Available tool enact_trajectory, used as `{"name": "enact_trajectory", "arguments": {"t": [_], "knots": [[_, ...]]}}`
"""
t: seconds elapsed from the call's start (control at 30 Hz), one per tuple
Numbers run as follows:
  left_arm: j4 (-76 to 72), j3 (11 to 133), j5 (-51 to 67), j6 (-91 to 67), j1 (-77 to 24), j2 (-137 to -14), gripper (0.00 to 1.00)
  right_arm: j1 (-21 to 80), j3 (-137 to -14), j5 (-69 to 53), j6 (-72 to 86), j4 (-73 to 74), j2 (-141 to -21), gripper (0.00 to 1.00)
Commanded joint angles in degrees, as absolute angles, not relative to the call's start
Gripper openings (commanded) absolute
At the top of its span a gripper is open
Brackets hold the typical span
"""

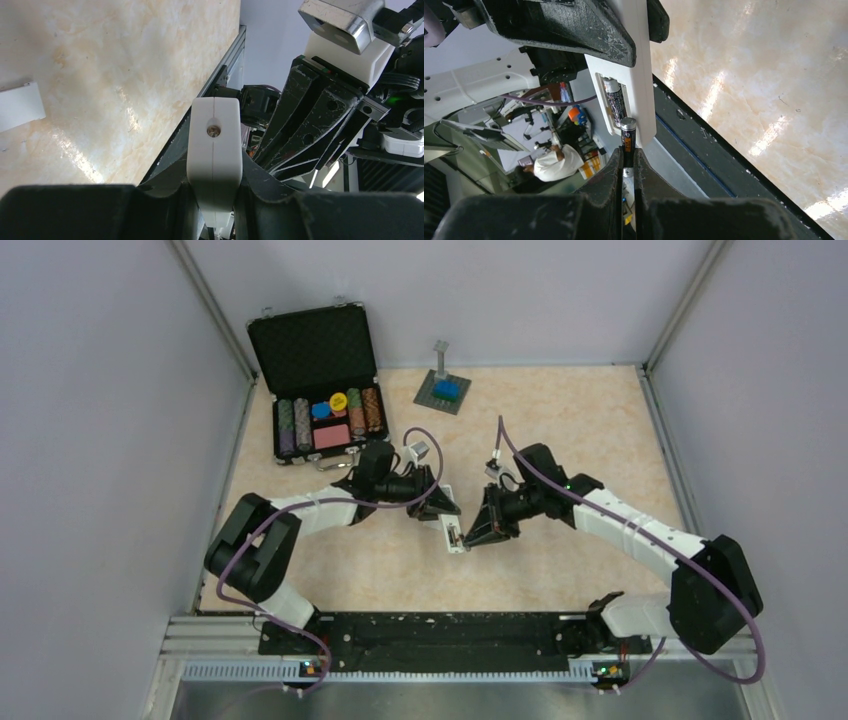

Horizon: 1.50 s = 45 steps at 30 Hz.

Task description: Load the batteries into the remote control

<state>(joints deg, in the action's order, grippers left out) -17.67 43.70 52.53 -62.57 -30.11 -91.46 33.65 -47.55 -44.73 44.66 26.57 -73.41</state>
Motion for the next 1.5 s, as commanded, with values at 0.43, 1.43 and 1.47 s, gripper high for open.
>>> {"name": "enact_trajectory", "arguments": {"t": [0.43,1.43,1.47], "knots": [[-17.47,45.07,51.67,-61.26,-30.91,-91.60,0.00,36.61,-48.66,-40.94,44.89,24.55,-75.85,0.04],[-15.68,44.72,48.94,-61.63,-31.80,-92.05,0.00,37.53,-48.34,-33.35,45.34,24.60,-77.64,0.15],[-15.73,44.61,48.94,-61.77,-31.76,-92.10,0.00,37.53,-48.34,-32.98,45.27,24.73,-77.60,0.16]]}}
